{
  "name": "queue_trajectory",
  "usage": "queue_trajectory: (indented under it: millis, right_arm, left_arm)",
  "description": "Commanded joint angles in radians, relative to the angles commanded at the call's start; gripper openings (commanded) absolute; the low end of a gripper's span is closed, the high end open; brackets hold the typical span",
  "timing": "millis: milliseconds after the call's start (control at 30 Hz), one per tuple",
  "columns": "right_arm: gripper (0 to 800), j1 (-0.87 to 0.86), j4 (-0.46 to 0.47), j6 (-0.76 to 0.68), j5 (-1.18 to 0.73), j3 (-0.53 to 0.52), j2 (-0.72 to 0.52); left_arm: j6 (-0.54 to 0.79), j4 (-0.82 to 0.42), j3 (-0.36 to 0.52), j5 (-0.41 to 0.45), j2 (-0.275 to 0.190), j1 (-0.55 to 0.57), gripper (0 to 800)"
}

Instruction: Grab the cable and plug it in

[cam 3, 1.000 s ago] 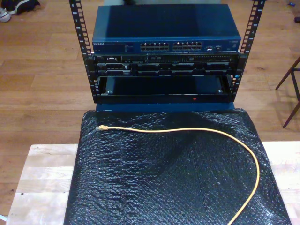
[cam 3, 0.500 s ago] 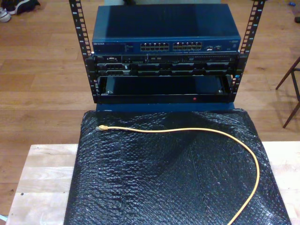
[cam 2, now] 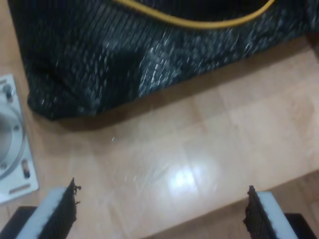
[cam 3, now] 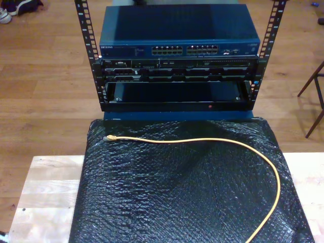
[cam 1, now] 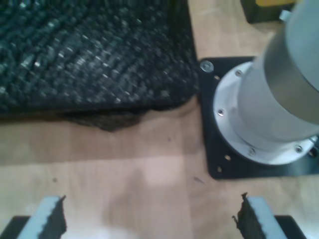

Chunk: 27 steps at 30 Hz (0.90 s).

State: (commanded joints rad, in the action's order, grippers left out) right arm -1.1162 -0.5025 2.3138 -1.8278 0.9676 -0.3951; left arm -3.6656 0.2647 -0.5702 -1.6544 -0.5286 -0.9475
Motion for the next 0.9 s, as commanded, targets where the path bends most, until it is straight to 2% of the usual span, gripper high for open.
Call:
queue_trajectory:
  millis: [467,667,900]
  right_arm:
    - [798,0.222,-0.087,-0.206,0.006,0.057,0.0]
    - [797,0.31,-0.147,-0.265,0.009,0.069,0.003]
    - [798,0.423,-0.152,-0.342,0.069,0.066,0.003]
  left_arm:
    - [-0.147,0.052,0.0,0.005,0.002,0.103,800]
    - [-0.172,0.08,0.005,0.005,0.002,0.107,800]
    - [-0.198,0.1,0.014,0.012,0.009,0.109,800]
